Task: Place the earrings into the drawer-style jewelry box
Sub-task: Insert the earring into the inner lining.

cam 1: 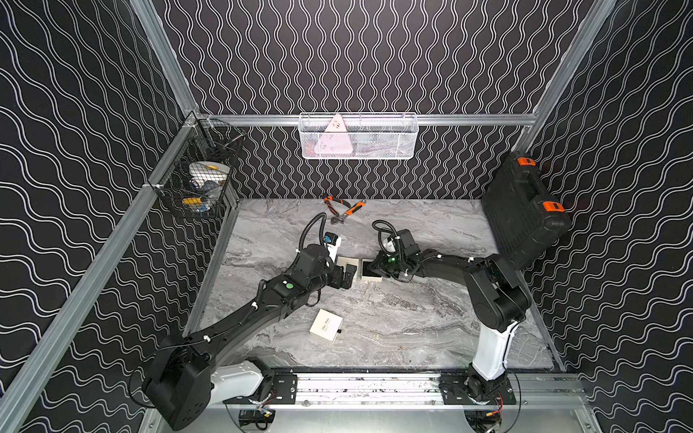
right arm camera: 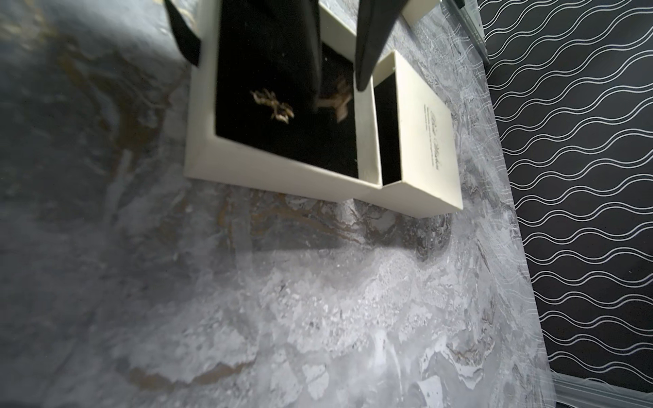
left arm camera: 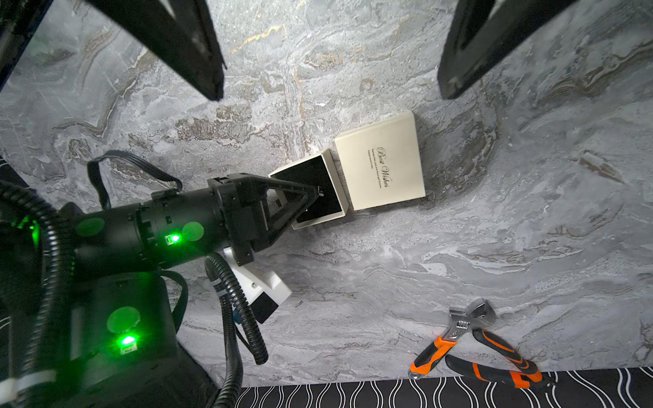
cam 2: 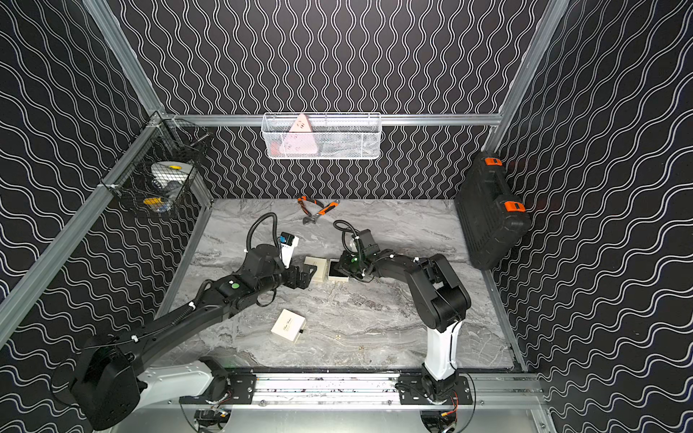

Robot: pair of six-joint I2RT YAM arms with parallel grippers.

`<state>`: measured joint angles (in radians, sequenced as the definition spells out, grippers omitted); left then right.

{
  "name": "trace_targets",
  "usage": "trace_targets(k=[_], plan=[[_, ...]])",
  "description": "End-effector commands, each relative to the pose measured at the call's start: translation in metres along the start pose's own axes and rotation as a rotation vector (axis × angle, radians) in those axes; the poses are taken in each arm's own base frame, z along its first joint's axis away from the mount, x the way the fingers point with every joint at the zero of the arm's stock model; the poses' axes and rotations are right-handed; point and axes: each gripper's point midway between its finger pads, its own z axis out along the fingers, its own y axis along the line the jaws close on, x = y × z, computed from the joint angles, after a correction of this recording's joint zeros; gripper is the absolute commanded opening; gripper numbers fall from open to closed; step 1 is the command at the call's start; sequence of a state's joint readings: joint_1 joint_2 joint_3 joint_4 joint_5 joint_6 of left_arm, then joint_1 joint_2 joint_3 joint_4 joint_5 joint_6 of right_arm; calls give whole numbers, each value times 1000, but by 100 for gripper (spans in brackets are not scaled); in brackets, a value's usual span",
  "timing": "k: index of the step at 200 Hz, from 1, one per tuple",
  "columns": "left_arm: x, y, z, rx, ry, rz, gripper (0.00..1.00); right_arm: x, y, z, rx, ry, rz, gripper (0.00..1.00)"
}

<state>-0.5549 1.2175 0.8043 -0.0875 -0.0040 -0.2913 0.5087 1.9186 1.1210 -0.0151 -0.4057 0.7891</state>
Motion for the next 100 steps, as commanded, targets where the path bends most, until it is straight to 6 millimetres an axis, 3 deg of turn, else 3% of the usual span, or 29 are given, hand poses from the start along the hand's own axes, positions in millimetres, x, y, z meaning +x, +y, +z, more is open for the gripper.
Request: trace_targets(k=[1,17,20,63,100], plan=[[-6,-2,-2,9,-25,10,99,2,0,-3,13,8,15,22],[-6,-2,-2,9,-26,12,99,3,-2,-3,18,15,18,23],[-6,-2,-2,9,-27,12,99,-3,7,-5,2,1,9,23],[-5,-1,-1,5,-23,15,99,-6,22,-12,-30,6,5,23],[-4,1,1,-9,-18,23,99,-8,46,-39,-61,3,-23,24]])
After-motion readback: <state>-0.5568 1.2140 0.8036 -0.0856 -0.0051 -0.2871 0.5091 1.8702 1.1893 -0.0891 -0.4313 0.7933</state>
